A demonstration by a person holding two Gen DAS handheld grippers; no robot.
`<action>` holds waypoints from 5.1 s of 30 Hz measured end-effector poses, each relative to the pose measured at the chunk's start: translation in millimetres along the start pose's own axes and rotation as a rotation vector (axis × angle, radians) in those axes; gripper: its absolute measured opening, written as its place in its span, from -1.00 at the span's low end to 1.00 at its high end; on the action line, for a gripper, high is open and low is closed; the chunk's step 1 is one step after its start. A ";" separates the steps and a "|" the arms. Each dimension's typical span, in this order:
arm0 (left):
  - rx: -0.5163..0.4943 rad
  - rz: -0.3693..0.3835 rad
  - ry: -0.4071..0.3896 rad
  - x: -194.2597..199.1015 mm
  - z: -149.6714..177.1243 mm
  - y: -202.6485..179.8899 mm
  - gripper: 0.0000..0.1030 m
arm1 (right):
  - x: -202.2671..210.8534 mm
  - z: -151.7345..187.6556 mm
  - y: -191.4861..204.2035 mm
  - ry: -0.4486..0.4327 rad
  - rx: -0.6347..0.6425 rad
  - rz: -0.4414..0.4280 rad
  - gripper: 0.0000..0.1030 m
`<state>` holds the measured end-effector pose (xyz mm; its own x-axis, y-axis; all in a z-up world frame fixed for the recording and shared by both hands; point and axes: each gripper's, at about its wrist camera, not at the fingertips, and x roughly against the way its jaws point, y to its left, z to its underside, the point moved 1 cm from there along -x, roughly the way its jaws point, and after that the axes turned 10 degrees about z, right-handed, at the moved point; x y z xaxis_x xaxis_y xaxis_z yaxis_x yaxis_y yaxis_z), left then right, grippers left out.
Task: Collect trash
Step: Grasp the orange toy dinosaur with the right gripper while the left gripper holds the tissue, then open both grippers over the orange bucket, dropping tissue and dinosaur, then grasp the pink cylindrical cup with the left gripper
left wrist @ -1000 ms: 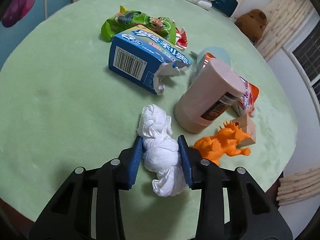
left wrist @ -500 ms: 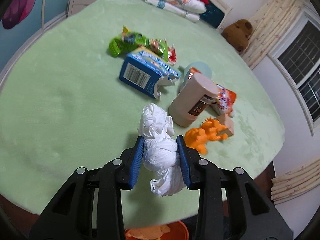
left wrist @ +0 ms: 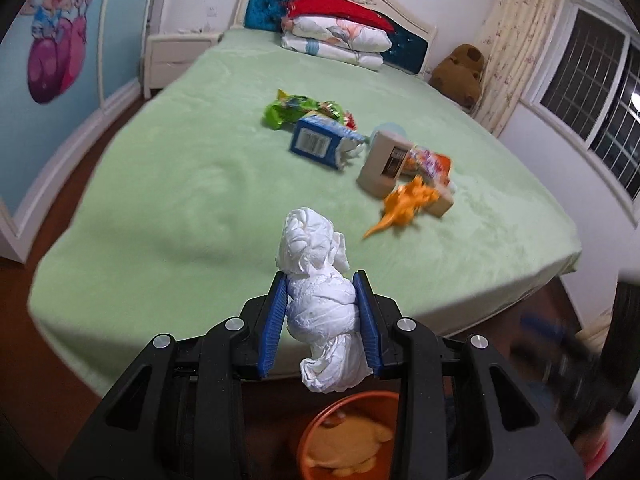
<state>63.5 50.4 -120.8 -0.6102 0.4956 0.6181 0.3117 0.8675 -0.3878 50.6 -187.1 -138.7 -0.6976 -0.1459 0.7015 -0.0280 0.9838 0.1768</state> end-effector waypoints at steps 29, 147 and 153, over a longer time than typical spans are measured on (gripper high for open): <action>-0.063 -0.055 0.072 -7.0 89.2 -10.7 -0.35 | -170.1 -118.6 17.6 0.138 -0.176 0.166 0.01; -0.105 -0.029 0.035 -188.6 -92.7 -57.5 0.70 | 7.1 70.9 -61.6 0.070 -0.057 0.105 0.75; -0.116 -0.081 0.038 -210.6 -112.0 -60.9 0.02 | 7.4 75.7 -69.2 0.078 -0.062 0.113 0.75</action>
<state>254.7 -101.9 -150.8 -0.6095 0.4233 0.6703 0.3460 0.9028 -0.2555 -6.8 -248.4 -197.9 -0.6361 -0.0444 0.7703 0.0935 0.9865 0.1341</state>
